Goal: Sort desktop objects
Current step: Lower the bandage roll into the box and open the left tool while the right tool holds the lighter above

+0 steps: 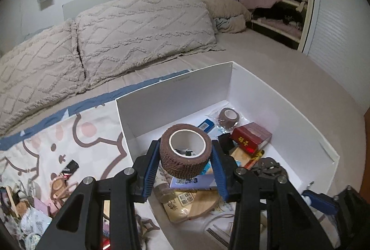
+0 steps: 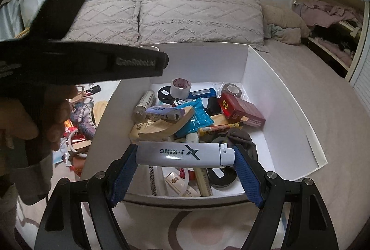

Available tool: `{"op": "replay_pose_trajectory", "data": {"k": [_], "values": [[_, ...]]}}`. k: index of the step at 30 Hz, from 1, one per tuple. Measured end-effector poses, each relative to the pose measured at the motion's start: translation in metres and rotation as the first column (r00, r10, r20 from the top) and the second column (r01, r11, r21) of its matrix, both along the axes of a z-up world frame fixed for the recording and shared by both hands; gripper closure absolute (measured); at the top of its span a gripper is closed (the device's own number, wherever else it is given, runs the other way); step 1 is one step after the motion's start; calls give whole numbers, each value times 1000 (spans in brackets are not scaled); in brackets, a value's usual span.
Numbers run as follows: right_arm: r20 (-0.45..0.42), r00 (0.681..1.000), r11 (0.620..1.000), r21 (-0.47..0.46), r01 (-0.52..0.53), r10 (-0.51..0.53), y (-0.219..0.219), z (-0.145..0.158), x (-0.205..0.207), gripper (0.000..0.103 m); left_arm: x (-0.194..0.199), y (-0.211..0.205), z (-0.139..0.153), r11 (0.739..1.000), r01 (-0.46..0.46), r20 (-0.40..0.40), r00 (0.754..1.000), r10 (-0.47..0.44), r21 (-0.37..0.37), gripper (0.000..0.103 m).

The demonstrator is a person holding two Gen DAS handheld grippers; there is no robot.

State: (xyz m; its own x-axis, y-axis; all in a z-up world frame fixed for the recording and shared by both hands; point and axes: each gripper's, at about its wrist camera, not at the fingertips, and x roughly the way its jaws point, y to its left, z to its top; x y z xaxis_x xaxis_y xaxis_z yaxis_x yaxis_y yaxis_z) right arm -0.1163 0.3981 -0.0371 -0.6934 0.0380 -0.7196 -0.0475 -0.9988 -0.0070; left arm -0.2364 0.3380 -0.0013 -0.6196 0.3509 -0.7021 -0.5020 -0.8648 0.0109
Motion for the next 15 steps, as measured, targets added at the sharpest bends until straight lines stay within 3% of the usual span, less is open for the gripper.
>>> {"op": "replay_pose_trajectory", "data": {"k": [8,15], "values": [[14,999,999,24,31,-31,2,-5,-4,22,-17,16,-8,999,1,83,997,2,-37,60],[31,998,998,40,57,-59,10,-10,-3,22,-25,25,-16,992,-8,76,997,18,-126,60]]}}
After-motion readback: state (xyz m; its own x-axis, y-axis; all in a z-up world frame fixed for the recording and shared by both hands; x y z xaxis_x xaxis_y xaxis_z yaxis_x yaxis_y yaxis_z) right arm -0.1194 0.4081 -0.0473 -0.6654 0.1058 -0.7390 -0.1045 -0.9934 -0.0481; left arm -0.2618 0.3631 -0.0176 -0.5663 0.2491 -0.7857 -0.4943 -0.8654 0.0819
